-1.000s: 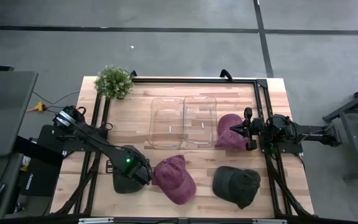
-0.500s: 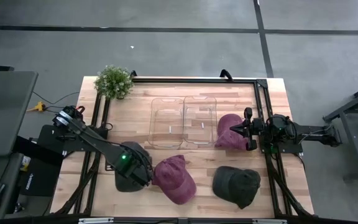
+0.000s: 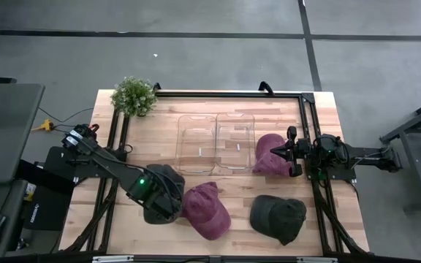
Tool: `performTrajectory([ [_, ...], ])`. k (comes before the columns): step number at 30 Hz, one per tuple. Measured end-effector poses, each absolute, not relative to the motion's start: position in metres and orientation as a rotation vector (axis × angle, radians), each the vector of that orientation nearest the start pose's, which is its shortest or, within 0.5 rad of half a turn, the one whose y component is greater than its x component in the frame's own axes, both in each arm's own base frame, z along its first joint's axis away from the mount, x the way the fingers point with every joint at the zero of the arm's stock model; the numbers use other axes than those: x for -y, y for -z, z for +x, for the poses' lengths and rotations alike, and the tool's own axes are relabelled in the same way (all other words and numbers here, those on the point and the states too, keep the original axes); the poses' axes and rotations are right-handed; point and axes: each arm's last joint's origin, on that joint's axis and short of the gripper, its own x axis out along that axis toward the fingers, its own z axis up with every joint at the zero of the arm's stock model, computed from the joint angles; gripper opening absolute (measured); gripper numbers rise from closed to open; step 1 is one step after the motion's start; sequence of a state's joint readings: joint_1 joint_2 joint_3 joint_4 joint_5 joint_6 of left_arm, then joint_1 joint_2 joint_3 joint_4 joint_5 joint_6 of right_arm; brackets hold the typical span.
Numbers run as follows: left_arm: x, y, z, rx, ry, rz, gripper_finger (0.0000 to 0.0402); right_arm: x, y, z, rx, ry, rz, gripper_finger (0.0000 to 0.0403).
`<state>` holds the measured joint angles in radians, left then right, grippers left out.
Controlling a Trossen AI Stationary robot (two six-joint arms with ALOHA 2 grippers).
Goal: Pick & Place hat
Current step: Put the left black cap into the left transparent bin
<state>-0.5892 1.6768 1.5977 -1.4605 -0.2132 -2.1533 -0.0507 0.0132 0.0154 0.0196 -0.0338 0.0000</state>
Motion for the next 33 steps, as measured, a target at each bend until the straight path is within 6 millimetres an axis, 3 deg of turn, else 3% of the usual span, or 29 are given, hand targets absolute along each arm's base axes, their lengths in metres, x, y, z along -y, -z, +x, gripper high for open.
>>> performTrajectory([
  [13,0.159,-0.352,0.259,-0.802,-1.008,-1.102,0.0000,0.004,-0.170,0.097,0.022,0.017,-0.001,0.0009],
  [33,0.101,-0.383,0.294,-0.771,-0.868,-0.983,0.0000,0.004,-0.170,0.097,0.023,0.017,-0.001,0.0008],
])
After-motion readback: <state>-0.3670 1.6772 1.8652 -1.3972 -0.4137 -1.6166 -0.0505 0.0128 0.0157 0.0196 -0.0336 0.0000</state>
